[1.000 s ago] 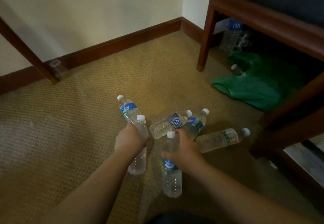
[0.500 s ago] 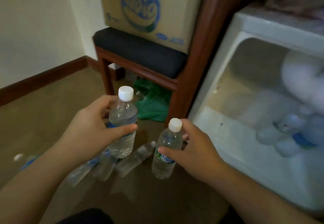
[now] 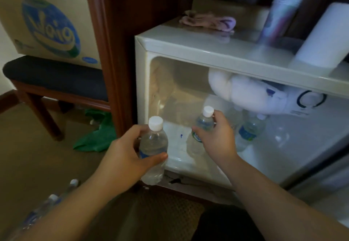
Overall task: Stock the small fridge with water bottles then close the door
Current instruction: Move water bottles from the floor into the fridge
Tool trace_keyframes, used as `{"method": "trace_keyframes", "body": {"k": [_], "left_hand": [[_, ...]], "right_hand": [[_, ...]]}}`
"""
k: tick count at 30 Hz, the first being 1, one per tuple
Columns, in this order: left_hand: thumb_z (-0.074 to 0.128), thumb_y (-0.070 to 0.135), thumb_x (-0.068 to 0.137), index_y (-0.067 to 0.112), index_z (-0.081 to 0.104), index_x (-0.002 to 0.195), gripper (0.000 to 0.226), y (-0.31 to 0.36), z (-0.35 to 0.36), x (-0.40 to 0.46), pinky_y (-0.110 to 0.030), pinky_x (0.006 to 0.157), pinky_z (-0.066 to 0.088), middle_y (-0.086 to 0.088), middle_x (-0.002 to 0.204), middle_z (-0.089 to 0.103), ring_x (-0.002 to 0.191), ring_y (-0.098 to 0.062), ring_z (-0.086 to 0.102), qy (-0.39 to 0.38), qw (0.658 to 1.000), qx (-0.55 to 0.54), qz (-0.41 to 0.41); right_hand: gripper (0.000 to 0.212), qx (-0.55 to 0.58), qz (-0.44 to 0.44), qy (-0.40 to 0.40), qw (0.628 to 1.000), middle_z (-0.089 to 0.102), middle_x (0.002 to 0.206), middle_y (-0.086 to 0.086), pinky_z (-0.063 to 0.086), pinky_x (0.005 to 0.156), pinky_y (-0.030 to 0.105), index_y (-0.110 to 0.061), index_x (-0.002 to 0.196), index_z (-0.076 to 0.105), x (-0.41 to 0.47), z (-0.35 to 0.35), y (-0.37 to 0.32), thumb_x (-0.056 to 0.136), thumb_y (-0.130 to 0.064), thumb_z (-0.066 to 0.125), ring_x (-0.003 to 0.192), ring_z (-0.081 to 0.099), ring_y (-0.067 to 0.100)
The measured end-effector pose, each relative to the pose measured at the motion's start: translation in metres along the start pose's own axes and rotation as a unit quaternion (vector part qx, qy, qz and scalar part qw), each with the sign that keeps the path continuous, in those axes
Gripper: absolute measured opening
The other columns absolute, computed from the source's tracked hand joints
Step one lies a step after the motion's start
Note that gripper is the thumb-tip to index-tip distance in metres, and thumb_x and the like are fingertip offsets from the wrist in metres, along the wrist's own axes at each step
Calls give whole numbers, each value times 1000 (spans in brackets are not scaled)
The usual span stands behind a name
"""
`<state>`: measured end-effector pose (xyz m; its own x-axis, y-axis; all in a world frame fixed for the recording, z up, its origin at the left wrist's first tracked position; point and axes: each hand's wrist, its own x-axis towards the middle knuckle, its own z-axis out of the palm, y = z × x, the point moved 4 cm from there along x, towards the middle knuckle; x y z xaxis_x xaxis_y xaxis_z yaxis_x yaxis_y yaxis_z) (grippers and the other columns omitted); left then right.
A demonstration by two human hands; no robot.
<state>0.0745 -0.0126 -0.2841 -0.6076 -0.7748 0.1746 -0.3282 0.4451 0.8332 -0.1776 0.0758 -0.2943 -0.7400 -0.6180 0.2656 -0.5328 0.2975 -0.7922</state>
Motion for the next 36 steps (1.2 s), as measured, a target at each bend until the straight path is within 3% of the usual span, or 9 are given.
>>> {"method": "trace_keyframes", "body": {"k": [3,7,11,15,24,26,31,34,36], "left_hand": [[90,55,63,50,57,121,67,-1,19,11,-33,91,59,27,111,69,105,-3,68,-4,1000,1,-9],[88,58,62,48,56,125,71,-4,33,17,-38,93,59,25,114,68,107,-4,66,-10,1000,1,-5],[90,55,65,46,57,126,70,-9,38,15,-32,92,57,24,114,68,107,-2,65,-19,1000,6,-8],[90,51,66,46,58,123,66,-16,38,10,-17,80,49,26,111,68,103,1,65,-15,1000,12,-1],[89,51,69,46,58,125,65,-21,40,15,-11,77,48,29,111,66,103,9,62,-20,1000,11,-3],[90,52,67,45,59,123,64,-22,43,19,-11,78,49,29,110,67,102,8,63,-11,1000,3,-2],[90,50,67,42,59,122,63,-25,51,27,-11,79,47,27,110,67,103,3,65,5,1000,-2,0],[91,47,68,38,60,123,63,-24,56,32,-9,78,46,25,110,67,104,2,64,13,1000,-13,2],[90,44,70,37,59,125,64,-23,62,36,-9,77,45,25,112,66,104,4,62,13,1000,-20,0]], "right_hand": [[50,-31,3,22,999,56,111,-2,38,75,26,-26,122,54,24,7,17,80,-30,81,97,56,16],[46,-35,8,32,999,49,112,2,34,65,17,-20,122,54,52,12,30,83,-18,78,90,52,21],[50,-59,2,33,998,52,117,6,33,75,21,-14,126,53,72,14,39,84,-18,80,91,48,16],[51,-81,-5,27,996,57,123,12,32,79,21,-9,124,54,89,19,47,82,-19,82,104,56,25],[53,-77,38,18,996,52,120,5,45,90,33,-11,125,46,99,28,66,83,-18,78,101,54,19],[54,-87,39,27,995,53,125,7,39,87,28,-10,131,45,98,26,66,87,-19,76,103,53,18],[74,-113,11,48,992,46,142,13,39,88,28,-6,149,31,90,25,56,89,-15,74,119,56,31],[84,-135,-13,64,989,39,149,13,47,98,38,-8,155,21,75,24,55,89,-14,72,127,52,33],[87,-140,-34,57,988,23,161,10,40,111,36,-13,159,16,55,22,56,91,-14,69,143,37,28]]}}
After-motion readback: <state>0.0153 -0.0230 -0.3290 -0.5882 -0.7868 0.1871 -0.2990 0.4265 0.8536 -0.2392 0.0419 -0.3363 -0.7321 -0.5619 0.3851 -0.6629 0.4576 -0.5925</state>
